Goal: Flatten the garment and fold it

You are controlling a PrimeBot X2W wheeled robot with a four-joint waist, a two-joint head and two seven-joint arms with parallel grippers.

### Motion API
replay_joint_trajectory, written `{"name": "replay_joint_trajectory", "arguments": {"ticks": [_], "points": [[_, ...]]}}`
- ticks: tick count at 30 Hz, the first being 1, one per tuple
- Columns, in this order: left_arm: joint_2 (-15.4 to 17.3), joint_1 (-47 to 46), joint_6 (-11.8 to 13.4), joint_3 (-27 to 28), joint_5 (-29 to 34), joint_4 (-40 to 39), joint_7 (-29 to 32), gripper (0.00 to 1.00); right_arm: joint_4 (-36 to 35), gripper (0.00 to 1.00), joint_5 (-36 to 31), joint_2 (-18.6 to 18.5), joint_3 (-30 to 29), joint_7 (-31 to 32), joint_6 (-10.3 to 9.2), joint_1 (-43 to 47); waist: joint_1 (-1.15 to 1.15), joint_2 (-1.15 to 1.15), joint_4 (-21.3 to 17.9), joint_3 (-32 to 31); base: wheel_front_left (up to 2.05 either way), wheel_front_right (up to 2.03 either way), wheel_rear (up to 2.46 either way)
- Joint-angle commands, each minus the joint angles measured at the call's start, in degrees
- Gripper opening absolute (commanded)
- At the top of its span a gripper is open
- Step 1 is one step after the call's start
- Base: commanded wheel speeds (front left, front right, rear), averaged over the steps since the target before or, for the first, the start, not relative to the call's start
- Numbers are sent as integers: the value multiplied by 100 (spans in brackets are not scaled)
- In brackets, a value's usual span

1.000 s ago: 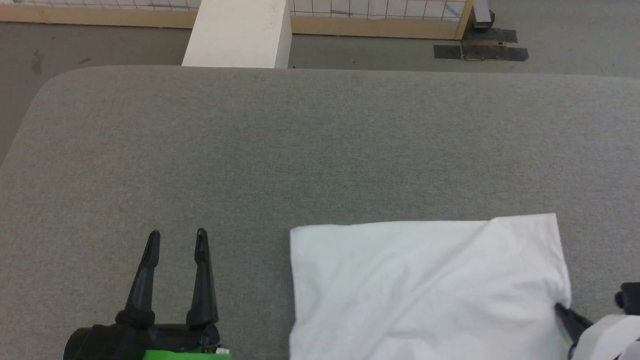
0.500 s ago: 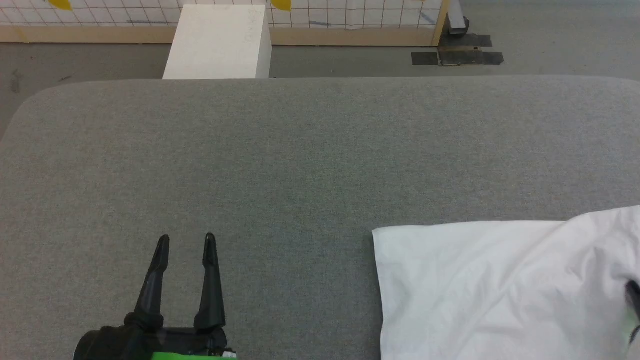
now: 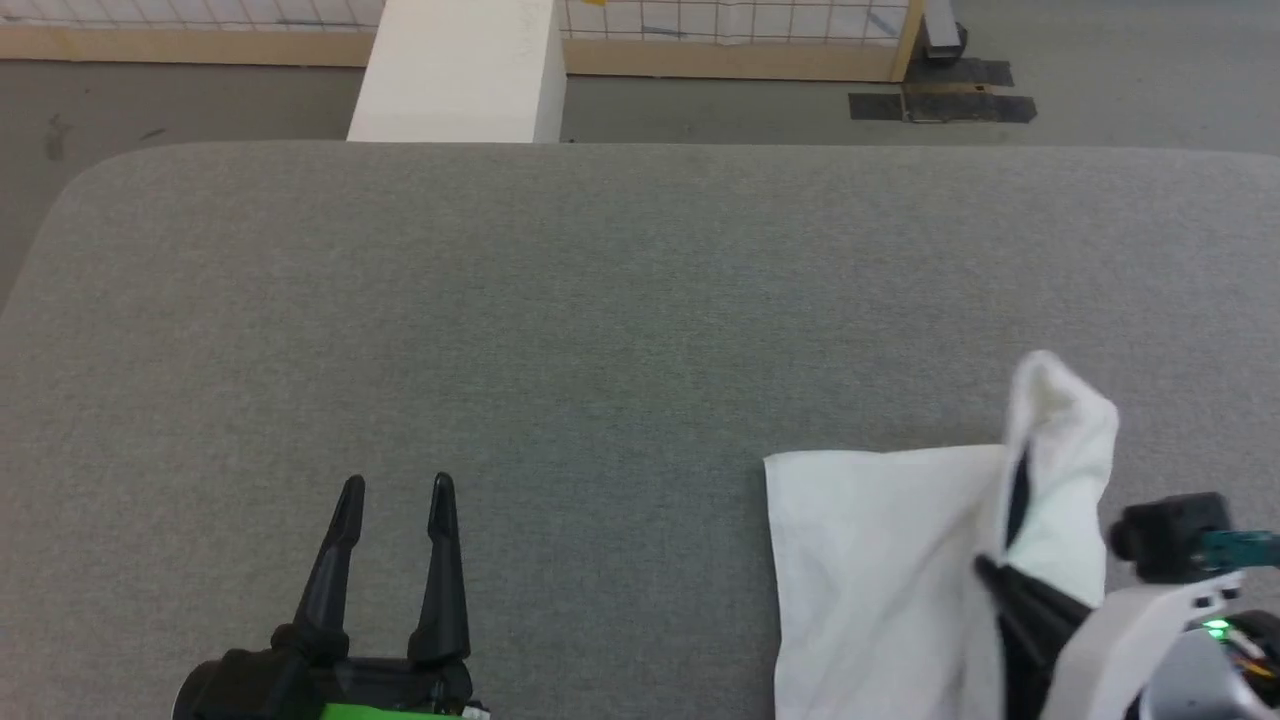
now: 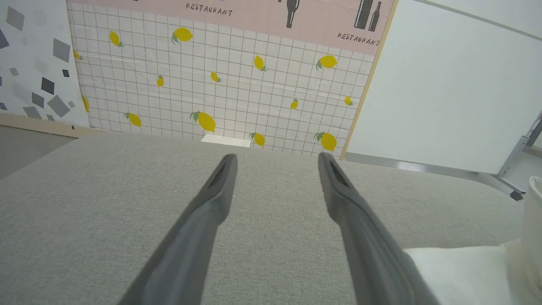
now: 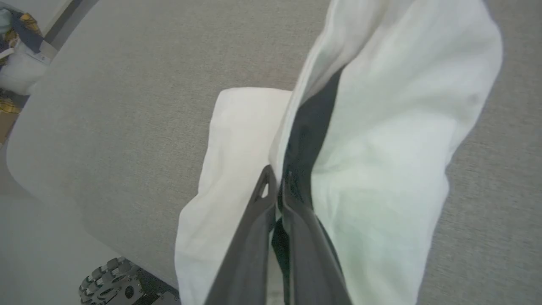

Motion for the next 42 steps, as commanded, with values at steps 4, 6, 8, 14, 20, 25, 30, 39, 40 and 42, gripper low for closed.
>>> {"name": "replay_joint_trajectory", "arguments": {"ticks": [4,6,8,14,20,25,30,39,40,42], "points": [[-41,-55,-81,7,61,61,-26,100,162,0,-18,109,446,40,-9,-100,0,0,169,-35,0,0,0],[-51,-68,-107,-1,61,80,-26,100,327,0,-19,157,652,30,-9,-174,0,0,229,-36,0,0,0],[-63,-82,-130,-15,62,106,-26,100,511,0,-68,247,784,-29,-9,-262,0,0,282,-35,0,0,0],[-108,-108,-168,-36,44,182,-26,100,1248,0,-280,517,1121,-196,-9,-526,0,0,393,-36,0,0,0],[-165,-124,-200,-70,-3,295,-26,100,2305,0,-910,770,1171,-274,-9,-791,0,0,422,-136,0,0,0],[-194,-141,-220,-56,-16,337,-26,100,2809,100,-1275,856,1231,-370,-9,-1072,0,0,362,-184,0,0,0],[-207,-117,-251,-6,-13,343,-26,100,2601,100,-853,877,1301,-607,-9,-1254,0,0,223,-189,0,0,0],[-227,-62,-270,82,23,267,-26,100,1116,100,-773,678,106,-619,-9,-934,0,0,-27,-120,0,0,0],[-229,-67,-274,83,26,259,-26,100,1015,100,-781,661,-73,-572,-9,-854,0,0,-43,-104,0,0,0],[-235,-86,-286,76,31,254,-26,100,868,100,-831,589,-362,-444,-9,-676,0,0,-71,-66,0,0,0]]}}
